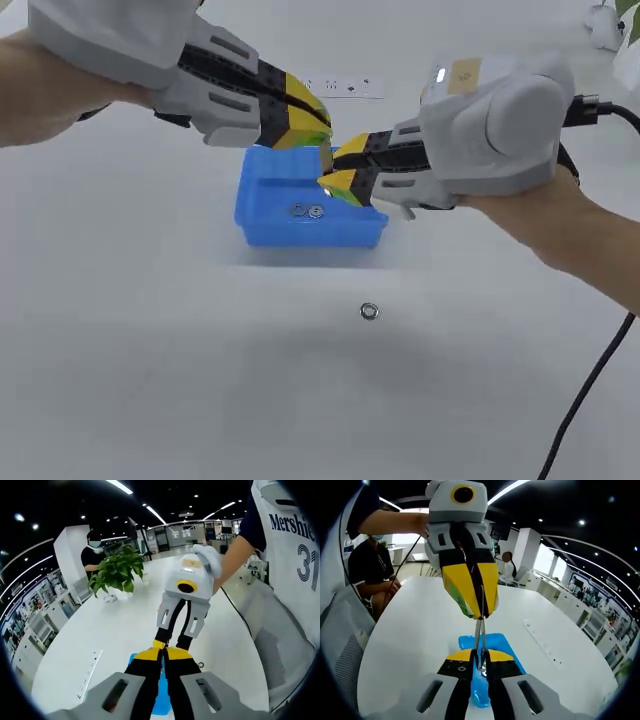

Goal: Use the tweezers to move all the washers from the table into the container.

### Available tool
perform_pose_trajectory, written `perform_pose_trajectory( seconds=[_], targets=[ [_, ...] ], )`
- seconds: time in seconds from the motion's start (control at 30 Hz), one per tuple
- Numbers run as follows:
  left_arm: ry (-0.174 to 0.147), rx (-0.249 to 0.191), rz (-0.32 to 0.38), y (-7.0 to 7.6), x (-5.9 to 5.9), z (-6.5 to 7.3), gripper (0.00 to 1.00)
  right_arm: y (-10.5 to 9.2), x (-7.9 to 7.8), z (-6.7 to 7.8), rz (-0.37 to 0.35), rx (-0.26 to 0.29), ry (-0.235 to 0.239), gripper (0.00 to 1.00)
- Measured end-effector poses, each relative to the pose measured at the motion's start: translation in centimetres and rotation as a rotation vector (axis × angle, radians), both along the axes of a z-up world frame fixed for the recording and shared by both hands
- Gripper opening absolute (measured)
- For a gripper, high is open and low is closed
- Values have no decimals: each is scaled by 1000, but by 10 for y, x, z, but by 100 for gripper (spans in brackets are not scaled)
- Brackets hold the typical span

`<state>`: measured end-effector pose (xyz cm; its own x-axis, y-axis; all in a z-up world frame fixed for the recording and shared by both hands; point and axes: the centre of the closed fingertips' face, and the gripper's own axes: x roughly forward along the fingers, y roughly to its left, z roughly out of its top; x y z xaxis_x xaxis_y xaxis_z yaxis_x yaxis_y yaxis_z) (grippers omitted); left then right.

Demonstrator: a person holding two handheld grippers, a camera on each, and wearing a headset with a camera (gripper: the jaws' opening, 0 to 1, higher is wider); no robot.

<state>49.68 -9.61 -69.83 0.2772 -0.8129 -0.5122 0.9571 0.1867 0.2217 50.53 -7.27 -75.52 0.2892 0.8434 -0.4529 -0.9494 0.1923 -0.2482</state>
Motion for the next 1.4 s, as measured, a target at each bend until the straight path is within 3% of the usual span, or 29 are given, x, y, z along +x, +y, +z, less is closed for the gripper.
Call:
perform_pose_trajectory(
  seconds=[0.1,0.23,0.43,0.57,0.83,0.97,1.2,1.4],
  targets=[
    [-3,5,17,5,14,-7,6,5,17,-7,1,-1,-1,11],
    [31,15,24,10,28,-26,6,11,27,-25,2,-10,21,11],
    [83,47,27,17,35,-62,6,17,31,-63,21,-50,75,11],
    [110,38,55,21,40,-75,6,19,34,-75,16,-57,99,11],
    [139,31,64,18,45,-83,7,16,36,-85,-20,-60,129,11],
    [164,-5,76,16,50,-85,7,15,39,-87,-36,-68,129,11],
    [155,6,68,11,47,-82,7,12,41,-87,-49,-68,139,12],
    [141,5,67,13,49,-75,6,10,44,-80,-59,-62,121,12]
  ],
)
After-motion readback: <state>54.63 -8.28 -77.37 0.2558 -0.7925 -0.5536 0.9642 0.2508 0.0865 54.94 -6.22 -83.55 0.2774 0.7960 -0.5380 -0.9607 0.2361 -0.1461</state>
